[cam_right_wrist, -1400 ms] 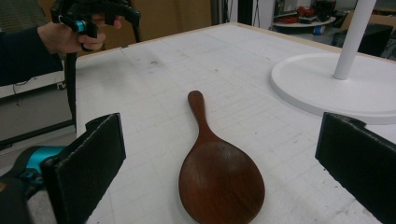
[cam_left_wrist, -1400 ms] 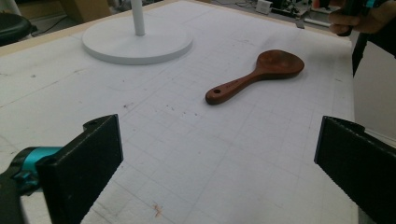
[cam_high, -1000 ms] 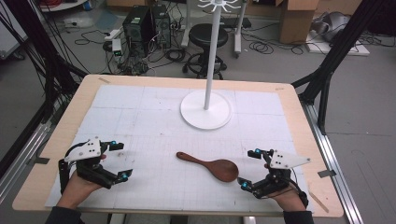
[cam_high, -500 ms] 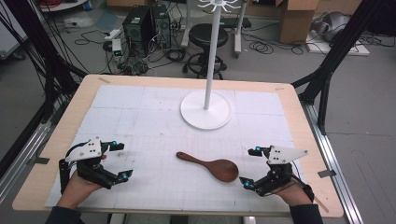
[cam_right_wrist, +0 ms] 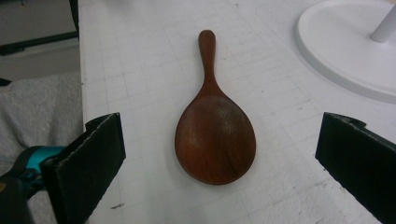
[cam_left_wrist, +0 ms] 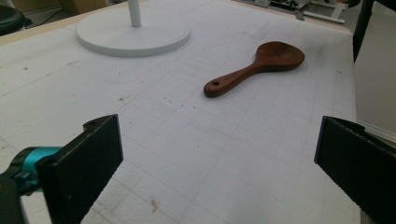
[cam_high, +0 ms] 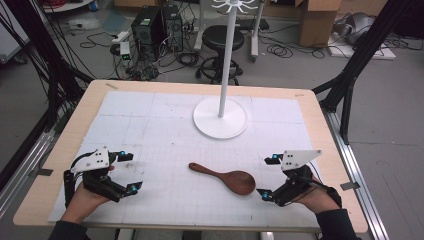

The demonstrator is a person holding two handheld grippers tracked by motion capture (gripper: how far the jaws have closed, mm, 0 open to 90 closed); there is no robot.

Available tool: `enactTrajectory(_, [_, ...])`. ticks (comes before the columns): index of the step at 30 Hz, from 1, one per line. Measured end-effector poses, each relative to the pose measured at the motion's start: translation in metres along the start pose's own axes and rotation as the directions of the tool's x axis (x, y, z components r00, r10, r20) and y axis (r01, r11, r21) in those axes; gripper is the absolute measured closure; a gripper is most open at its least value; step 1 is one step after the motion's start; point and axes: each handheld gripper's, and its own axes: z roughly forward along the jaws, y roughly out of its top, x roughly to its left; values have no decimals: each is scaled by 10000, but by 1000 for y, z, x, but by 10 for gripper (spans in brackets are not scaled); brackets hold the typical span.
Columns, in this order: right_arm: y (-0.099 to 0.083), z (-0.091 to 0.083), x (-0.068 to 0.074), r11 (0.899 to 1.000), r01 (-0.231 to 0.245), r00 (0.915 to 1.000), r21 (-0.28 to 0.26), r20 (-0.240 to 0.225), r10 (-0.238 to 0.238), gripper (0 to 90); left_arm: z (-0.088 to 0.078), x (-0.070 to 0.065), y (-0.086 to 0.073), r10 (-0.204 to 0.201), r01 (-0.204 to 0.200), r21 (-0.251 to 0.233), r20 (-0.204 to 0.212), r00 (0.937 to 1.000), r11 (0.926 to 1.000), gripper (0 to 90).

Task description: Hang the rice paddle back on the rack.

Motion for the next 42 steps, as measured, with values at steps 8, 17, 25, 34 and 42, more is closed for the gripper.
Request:
enactTrajectory(8, [11, 13, -1, 9971, -244, 9997, 726, -48, 248, 5, 0, 0, 0, 5, -5, 42, -15, 10000, 10000, 17])
enactTrajectory(17, [28, 28, 0, 9881, -113, 9999, 1533, 53, 106, 5, -1, 1, 0, -48, 48, 24, -119, 9999, 10000, 17])
enactTrajectory(25, [39, 42, 1, 9757, -92, 9999, 2189, 135, 64, 5, 1, 1, -1, -78, 79, 34, -138, 9999, 10000, 17])
enactTrajectory(34, [46, 56, -2, 9640, -85, 10000, 2659, -27, 95, 5, 1, 1, -1, -57, 58, 121, -102, 9999, 9999, 17])
enactTrajectory(42, [46, 64, -4, 9510, -62, 9999, 3091, -127, 106, 5, 2, 1, -2, -96, 98, 158, -105, 9999, 9998, 17])
